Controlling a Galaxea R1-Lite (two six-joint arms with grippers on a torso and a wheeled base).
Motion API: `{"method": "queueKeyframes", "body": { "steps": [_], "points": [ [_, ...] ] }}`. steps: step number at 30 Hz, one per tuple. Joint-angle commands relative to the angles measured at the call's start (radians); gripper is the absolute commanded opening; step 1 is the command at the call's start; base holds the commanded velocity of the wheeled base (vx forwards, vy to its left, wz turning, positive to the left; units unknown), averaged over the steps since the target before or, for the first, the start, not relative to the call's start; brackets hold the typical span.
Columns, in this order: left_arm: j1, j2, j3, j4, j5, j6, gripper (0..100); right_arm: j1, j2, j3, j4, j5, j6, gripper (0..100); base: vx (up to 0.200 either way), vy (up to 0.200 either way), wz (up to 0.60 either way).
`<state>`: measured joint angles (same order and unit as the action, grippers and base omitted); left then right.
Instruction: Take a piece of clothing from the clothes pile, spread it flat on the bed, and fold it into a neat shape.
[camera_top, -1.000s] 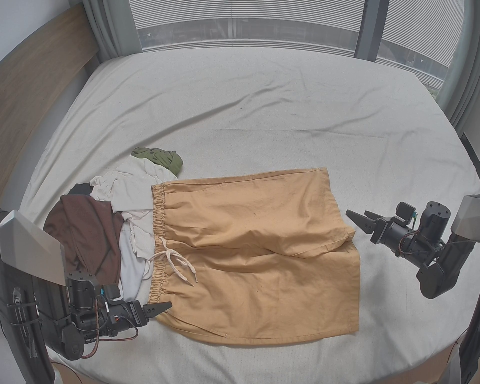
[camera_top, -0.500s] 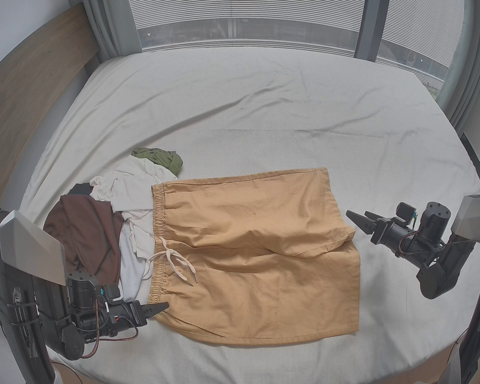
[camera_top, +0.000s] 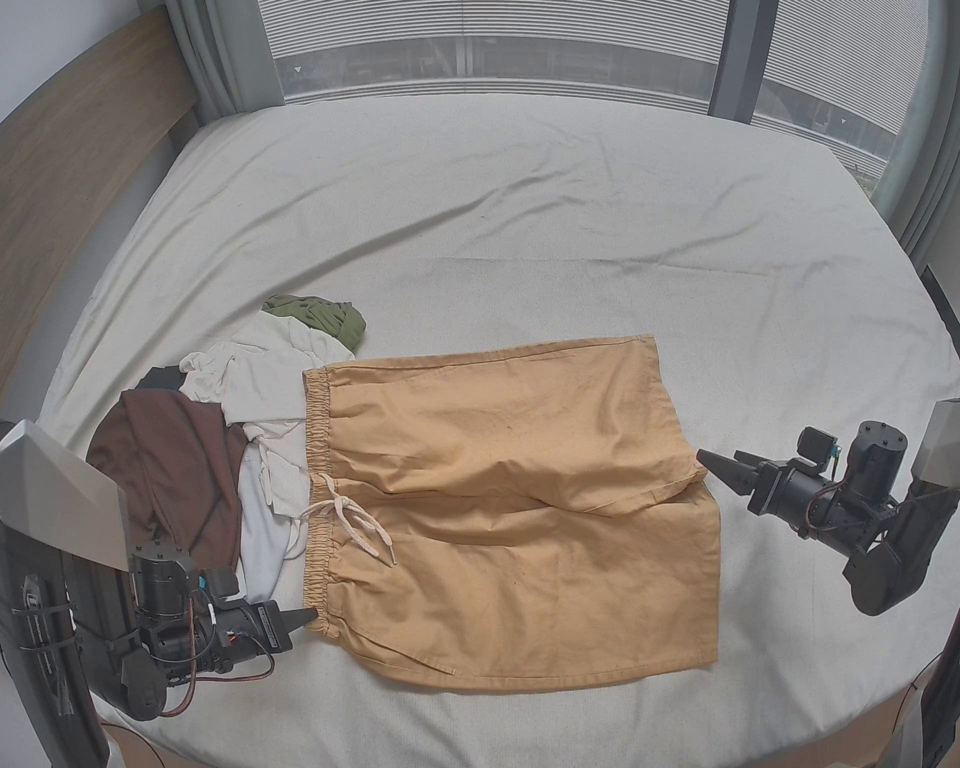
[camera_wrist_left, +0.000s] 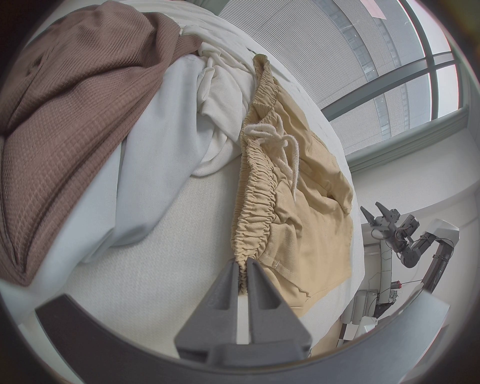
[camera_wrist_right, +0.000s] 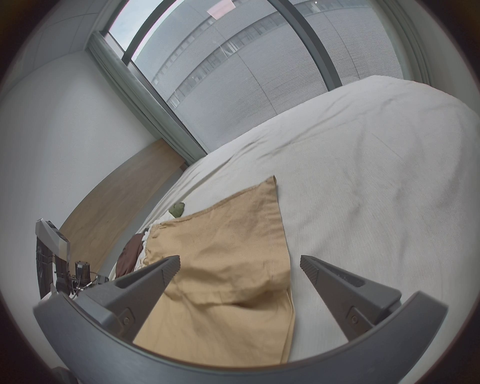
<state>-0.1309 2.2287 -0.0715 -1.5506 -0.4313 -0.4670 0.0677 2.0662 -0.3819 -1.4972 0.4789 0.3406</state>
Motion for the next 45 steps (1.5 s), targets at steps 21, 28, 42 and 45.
{"method": "queueKeyframes", "body": {
  "steps": [21, 28, 42, 45],
  "points": [
    [0.004, -0.035, 0.045, 0.0, -0.001, 0.057, 0, 0.001, 0.126, 0.374, 0.012, 0.001, -0.216, 100, 0.0, 0.0, 0.0],
    [0.005, -0.035, 0.045, 0.0, -0.001, 0.057, 0, 0.008, 0.164, 0.382, 0.025, 0.003, -0.218, 100, 0.0, 0.0, 0.0],
    [0.004, -0.034, 0.044, 0.0, -0.001, 0.059, 0, 0.09, 0.16, 0.382, 0.097, 0.012, -0.204, 100, 0.0, 0.0, 0.0],
    [0.004, -0.034, 0.045, 0.0, -0.001, 0.059, 0, 0.119, 0.155, 0.382, 0.097, 0.012, -0.177, 100, 0.0, 0.0, 0.0]
  ]
}}
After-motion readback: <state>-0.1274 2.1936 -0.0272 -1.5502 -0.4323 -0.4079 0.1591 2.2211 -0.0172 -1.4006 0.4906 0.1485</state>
